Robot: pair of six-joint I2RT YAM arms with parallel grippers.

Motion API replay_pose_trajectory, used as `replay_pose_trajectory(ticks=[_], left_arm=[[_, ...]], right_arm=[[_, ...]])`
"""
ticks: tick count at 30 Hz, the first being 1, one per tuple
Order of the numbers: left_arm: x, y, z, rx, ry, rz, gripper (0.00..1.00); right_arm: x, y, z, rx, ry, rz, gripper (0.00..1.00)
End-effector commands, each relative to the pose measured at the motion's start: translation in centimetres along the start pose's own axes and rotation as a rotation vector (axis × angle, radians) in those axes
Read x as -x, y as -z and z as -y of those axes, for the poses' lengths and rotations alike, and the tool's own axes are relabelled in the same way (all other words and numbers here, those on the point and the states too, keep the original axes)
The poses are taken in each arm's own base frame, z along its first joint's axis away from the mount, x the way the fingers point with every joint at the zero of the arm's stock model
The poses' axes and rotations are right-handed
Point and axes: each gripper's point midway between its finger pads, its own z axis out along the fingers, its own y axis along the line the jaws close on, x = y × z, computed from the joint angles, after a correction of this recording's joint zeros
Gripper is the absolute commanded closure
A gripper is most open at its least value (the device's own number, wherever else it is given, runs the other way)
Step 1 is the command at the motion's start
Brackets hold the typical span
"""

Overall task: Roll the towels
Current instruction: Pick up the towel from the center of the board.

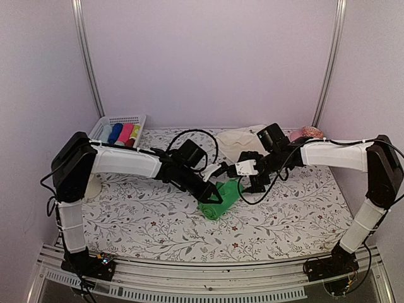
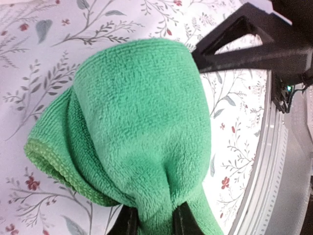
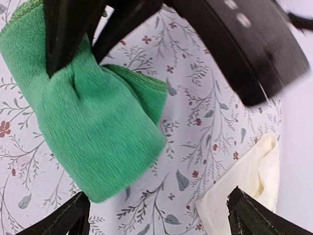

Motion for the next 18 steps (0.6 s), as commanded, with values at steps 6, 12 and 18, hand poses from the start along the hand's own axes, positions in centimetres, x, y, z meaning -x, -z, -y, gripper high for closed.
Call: replay_pose_trajectory(ticks=[6,12,18], left_arm=[[0.9,9.9,-6.3,0.377,0.045,0.104,1.0],[0.9,19.2,-11.5,0.635,0.104,0.161,1.0],[-1.1,30.1,-17.7,0.906,0.221,0.193,1.0]], right_arm=[[0.4,3.1,6.0,-0.225,-0.09,0.037,0.01],[-0.2,3.0,6.8,-0.257,-0.12,0.016,0.01],[-0.6,2.7,6.9,-0.259,-0.132,0.002,0.01]])
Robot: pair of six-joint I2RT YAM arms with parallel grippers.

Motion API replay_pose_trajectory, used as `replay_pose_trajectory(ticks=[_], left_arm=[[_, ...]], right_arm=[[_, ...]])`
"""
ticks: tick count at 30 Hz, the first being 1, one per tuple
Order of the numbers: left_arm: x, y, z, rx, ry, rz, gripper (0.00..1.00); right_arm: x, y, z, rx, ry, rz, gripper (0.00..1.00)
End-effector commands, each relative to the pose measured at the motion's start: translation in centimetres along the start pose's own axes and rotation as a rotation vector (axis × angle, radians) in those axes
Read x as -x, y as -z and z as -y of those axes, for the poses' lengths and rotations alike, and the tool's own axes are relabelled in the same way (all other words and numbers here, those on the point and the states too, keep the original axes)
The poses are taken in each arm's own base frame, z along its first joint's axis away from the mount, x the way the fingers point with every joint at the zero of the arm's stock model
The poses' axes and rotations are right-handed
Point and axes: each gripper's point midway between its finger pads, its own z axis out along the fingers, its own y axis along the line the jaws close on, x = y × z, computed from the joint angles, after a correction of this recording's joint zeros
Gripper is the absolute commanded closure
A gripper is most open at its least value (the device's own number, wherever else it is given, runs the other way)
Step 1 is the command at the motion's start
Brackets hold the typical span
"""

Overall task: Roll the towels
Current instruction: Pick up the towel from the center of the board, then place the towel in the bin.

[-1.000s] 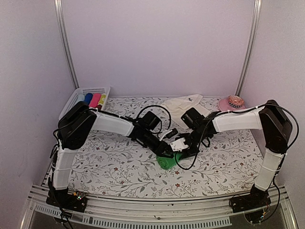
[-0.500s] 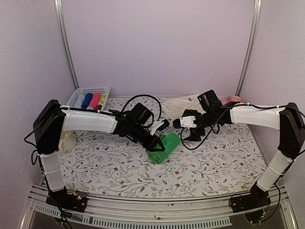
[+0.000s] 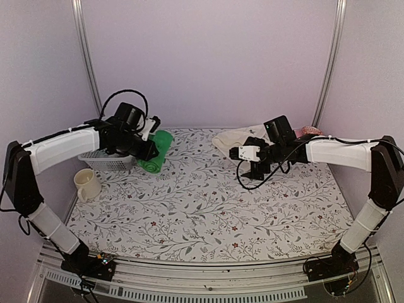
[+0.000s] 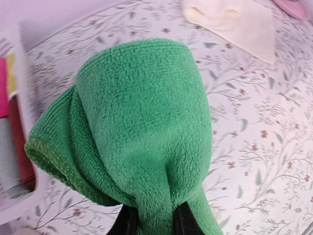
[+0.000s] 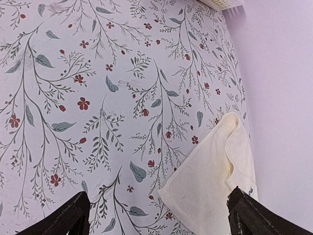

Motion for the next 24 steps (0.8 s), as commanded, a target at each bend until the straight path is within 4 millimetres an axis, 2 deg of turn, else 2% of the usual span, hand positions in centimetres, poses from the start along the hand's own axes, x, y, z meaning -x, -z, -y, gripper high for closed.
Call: replay_pose_trajectory(ticks=[1,4,6,10,14,18,22,24], left_arm=[[0.6,3.9,-9.4,0.266,0.05,-0.008,1.0],[1.0,5.8,-14.4,0.414,0.079,-0.022,1.0],[0.3,6.8,-18.4,0.539,0.106,-0.071,1.0],[-1.0,7.0,-23.7,0.667,0.1,-0.17,1.0],[-1.8,6.5,-27.2,0.718,0.108,-0.231,1.0],[-2.5,5.1,-30.2,0.761,0.081,-0.285,1.0],[-2.7,3.2,-32.3,0.778,0.068,-0.331,1.0],[-3.2,1.6,-33.2,0.751,0.067,-0.35,1.0]], right_arm=[[0.2,0.1,1.5,-0.049,-0.021,-0.004,0.01],[0.1,0.1,1.4,-0.048,-0.024,-0.005,0.01],[0.1,0.0,1.3,-0.043,-0.029,-0.006,0.01],[-0.1,-0.2,1.1,-0.036,-0.034,-0.008,0.01],[-0.2,-0.5,0.8,-0.023,-0.045,-0.006,0.01],[-0.4,-0.8,0.5,-0.011,-0.053,-0.008,0.01],[-0.7,-1.2,0.1,0.004,-0.059,-0.014,0.01],[-0.8,-1.4,-0.2,0.013,-0.06,-0.014,0.01]])
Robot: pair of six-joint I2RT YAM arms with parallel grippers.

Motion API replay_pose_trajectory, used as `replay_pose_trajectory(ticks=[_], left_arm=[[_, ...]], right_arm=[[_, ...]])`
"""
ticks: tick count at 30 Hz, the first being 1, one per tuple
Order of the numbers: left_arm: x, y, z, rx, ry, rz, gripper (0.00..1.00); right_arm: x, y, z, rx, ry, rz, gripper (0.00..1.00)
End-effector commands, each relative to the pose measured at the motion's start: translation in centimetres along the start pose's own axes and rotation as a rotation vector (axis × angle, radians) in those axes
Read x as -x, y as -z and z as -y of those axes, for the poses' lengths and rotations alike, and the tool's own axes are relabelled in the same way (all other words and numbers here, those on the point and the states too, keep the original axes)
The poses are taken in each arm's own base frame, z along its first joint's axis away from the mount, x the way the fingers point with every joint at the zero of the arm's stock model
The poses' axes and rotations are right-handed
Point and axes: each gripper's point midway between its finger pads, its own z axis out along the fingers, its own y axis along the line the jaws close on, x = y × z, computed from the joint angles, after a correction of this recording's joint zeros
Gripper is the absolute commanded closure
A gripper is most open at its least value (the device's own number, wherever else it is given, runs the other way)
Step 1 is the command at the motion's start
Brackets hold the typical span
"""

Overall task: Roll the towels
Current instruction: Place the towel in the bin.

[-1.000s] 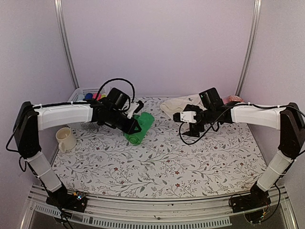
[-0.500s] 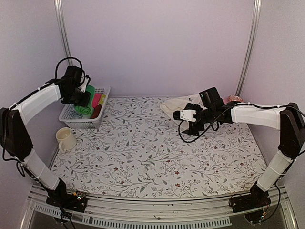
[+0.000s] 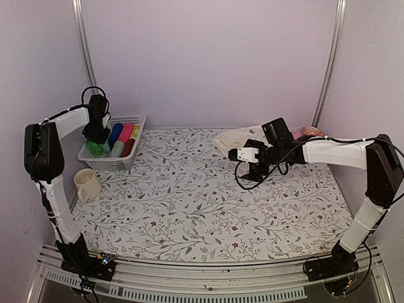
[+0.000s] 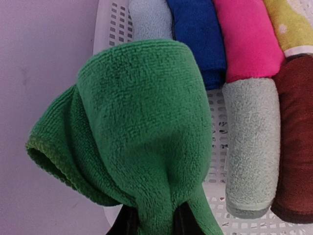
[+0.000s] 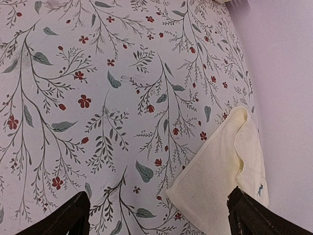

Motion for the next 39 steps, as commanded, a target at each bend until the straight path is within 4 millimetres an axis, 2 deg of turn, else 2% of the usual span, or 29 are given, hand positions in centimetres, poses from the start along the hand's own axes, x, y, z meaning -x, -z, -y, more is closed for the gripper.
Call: replay_pose_trajectory(ticks=[1,5,8,19,22,27,39], left_arm=[[1.3,-2.1,-1.1,0.005,-0.025,0.004,1.0],[1.6,-3.8,-1.6,-0.066,-0.004,0.016,1.0],[0.8,-5.1,-1.2,-0.135,0.013,0.001,1.0],[-1.0,-5.3,3.1,-0.413,0.033,0.014,1.0],[-1.3,-5.0,3.4,-0.441,0.042,0.007,1.0],[-2.2,-5.0,2.7,-0.411,0.068,-0.038,1.0],[-5.9,-6.9,7.4,-0.599,0.084,-0.191,1.0]], right_arm=[[-0.1,-0.5,0.1,0.007,-0.019,0.007,0.01],[0.0,-0.5,-0.1,0.016,-0.022,0.014,0.01],[0.1,-0.5,-0.1,0.021,-0.024,0.018,0.01],[0.3,-0.4,-0.3,0.032,-0.025,0.025,0.01],[0.3,-0.4,-0.3,0.031,-0.024,0.023,0.01],[0.3,-0.4,-0.4,0.036,-0.023,0.025,0.01],[0.4,-0.3,-0.4,0.041,-0.019,0.028,0.01]])
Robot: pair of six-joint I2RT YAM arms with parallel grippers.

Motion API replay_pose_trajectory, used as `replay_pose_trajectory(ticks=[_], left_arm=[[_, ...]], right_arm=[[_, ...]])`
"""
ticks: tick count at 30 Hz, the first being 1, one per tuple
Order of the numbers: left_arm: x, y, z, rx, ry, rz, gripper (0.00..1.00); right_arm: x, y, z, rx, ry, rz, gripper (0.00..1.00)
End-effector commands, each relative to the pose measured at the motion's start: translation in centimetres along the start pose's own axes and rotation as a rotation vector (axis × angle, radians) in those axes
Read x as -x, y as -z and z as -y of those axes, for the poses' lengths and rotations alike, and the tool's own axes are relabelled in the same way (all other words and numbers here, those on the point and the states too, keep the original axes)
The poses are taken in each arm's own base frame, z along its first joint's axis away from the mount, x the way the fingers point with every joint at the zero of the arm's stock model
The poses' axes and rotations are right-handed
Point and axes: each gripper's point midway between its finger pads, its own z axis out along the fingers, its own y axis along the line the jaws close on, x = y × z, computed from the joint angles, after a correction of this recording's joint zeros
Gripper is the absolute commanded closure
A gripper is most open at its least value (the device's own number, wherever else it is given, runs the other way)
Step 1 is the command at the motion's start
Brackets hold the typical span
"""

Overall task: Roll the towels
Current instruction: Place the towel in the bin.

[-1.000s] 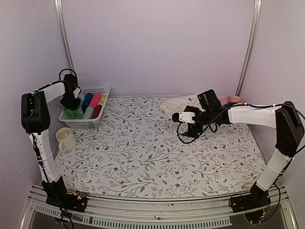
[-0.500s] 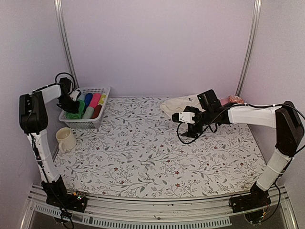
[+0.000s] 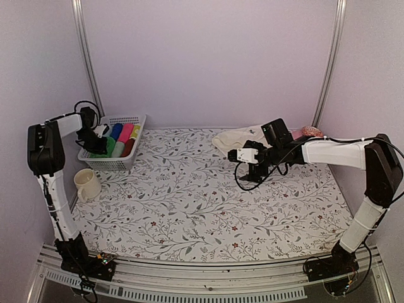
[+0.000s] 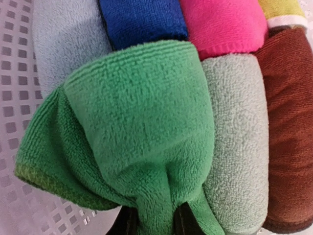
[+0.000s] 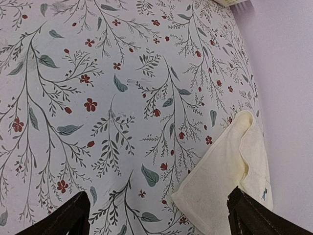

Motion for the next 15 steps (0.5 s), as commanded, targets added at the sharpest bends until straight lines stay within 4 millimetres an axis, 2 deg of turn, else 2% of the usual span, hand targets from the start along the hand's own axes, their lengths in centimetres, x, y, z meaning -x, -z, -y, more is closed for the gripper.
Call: replay_pose_trajectory(ticks=[1,7,9,12,15], left_arm=[[-3.6,-2.3,2.1,-0.132,0.034,-0.136,1.0],[-6.0,-4.4,2.0,-0.168,0.086,-0.212,1.0],[-6.1,-4.7,1.1,-0.132,0.102,-0.222,1.0],[-5.5,-4.1,-0.8,-0.044,0.128,-0.214,1.0],[-4.2,-2.6,-1.5,-0.01,0.137,-0.175,0.84]], right_arm=[[0.3,0.1,0.1,0.013,-0.012,0.01,0.01],[0.3,0.1,0.1,0.014,-0.01,0.01,0.01],[0.4,0.1,0.1,0.015,-0.008,0.013,0.01],[0.4,0.2,0.1,0.014,-0.007,0.014,0.01],[0.5,0.1,0.0,0.017,-0.005,0.015,0.01]])
